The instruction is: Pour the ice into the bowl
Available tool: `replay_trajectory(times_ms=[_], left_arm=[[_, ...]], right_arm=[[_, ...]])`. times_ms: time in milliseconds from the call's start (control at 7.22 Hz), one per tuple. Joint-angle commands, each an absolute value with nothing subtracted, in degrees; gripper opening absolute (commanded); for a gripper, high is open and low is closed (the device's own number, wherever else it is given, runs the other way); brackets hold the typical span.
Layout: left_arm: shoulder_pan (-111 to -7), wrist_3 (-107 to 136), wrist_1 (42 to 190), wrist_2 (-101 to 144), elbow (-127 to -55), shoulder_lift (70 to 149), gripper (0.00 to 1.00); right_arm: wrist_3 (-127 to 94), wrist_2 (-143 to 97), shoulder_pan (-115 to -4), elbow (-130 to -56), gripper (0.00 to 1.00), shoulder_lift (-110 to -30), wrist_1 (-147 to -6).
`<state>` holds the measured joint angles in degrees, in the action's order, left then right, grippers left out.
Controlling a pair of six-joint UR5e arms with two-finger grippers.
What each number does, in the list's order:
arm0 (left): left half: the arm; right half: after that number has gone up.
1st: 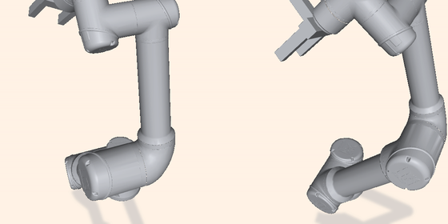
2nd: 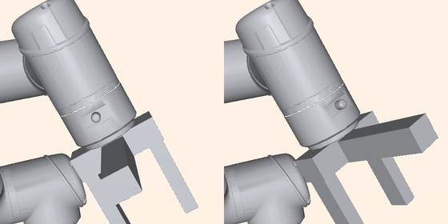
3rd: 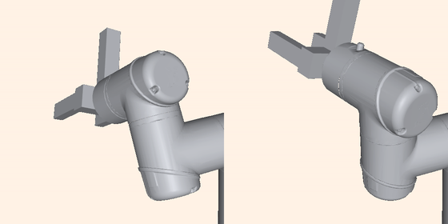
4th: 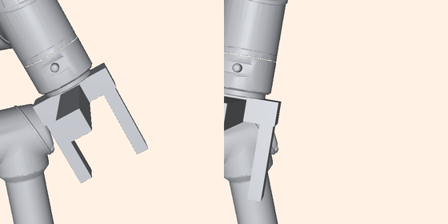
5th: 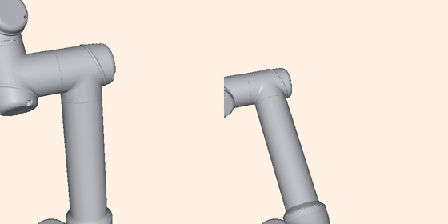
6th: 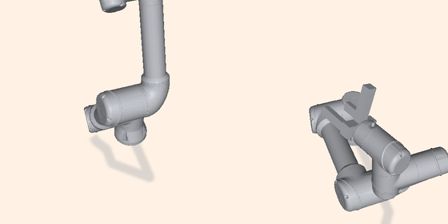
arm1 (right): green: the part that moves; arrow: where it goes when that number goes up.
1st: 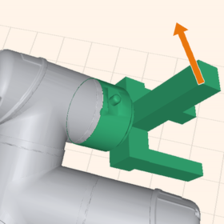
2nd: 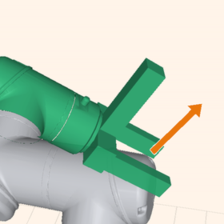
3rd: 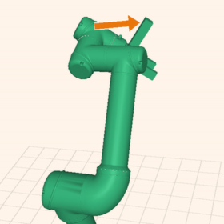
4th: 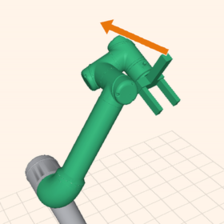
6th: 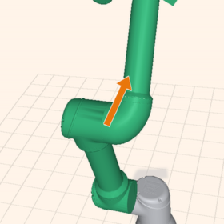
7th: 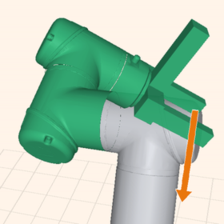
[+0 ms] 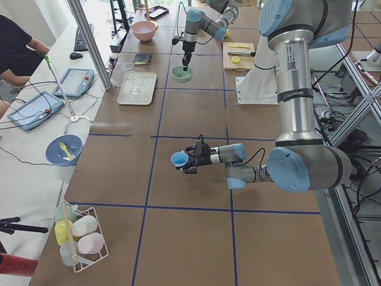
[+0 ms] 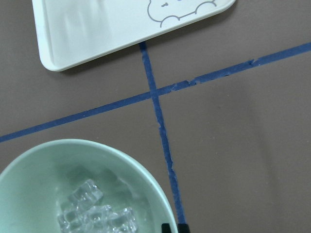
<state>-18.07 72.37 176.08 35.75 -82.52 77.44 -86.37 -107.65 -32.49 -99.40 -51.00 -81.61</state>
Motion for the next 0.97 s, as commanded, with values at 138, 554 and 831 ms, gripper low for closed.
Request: replay_trajectory(times_ms=[138,554,831], left_arm=[[-17.0,73.3,176.2,33.7,-80.7,78.9,0.05],[-17.0,72.8,176.2,34.0,-80.8,78.8,1.0],[-17.0,72.5,176.2,33.7,-80.9,78.2,1.0]], right_arm=[[-84.9,-111.1,-35.7,-103.0,0.0,-54.9,-82.2],[-83.5,-111.4,-36.8,-105.6,0.0,-58.3,-82.2],[-83.2,-111.4,-36.8,-106.6,0.0,-59.2,-82.2]])
